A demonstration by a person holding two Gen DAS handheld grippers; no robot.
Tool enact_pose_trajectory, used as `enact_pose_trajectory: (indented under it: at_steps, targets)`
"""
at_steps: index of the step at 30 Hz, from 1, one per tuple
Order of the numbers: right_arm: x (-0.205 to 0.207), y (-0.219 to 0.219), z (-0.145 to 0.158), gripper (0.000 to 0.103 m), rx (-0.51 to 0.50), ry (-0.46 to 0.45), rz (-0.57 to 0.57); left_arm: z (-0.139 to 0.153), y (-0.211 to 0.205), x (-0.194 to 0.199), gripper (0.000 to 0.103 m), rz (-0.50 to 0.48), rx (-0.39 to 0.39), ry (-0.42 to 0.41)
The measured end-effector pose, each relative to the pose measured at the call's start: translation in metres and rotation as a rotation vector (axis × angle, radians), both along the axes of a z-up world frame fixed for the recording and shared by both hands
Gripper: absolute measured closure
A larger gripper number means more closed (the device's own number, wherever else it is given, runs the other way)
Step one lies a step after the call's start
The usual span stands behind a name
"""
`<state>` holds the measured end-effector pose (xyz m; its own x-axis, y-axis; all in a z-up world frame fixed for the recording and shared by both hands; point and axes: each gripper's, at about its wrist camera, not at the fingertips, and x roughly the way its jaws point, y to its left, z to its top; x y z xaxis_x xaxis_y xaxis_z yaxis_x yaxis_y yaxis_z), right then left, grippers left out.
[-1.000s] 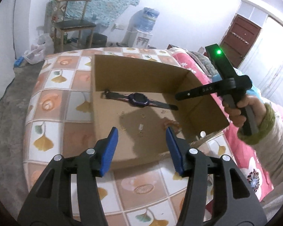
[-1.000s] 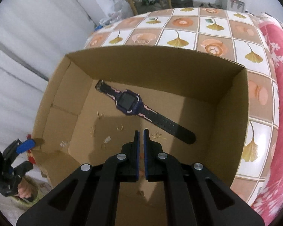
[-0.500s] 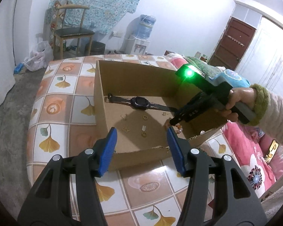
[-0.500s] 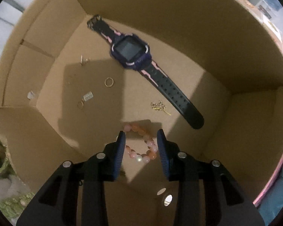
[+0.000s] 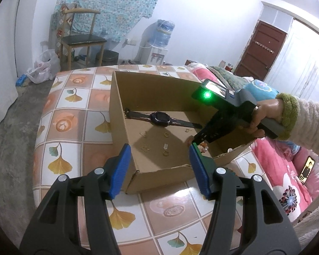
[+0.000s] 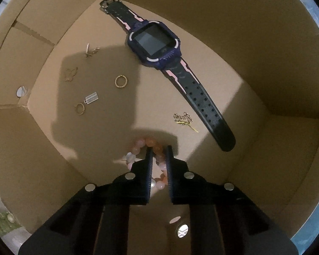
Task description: Organize jewelry
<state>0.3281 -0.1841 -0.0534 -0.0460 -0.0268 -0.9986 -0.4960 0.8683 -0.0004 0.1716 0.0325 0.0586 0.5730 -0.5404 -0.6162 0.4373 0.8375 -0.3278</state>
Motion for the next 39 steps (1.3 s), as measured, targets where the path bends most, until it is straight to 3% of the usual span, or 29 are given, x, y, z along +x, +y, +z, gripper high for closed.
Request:
enact_pose_trajectory:
  at_steps: [15, 24, 31, 38, 39]
  targets:
    - [-0.014, -0.013, 0.086, 0.093, 0.078, -0.158, -0.026, -0.005, 0.006, 0.007, 0.049, 0.004, -0.020, 0.007]
    - [-0.038, -0.006, 0.066, 0.093, 0.189, -0.079, -0.085, -0.008, 0.008, 0.009, 0.049, 0.021, -0.015, 0.017]
    - [-0.027, -0.024, 0.026, 0.093, 0.053, -0.037, -0.140, -0.006, 0.010, 0.005, 0.049, 0.025, -0.006, 0.009]
    - [-0.026, -0.026, 0.029, 0.092, -0.017, -0.096, -0.138, -0.003, 0.011, -0.001, 0.049, 0.037, 0.013, 0.005]
    - [-0.027, -0.026, 0.033, 0.085, -0.009, -0.110, -0.140, -0.002, 0.011, -0.002, 0.049, 0.040, 0.017, 0.002]
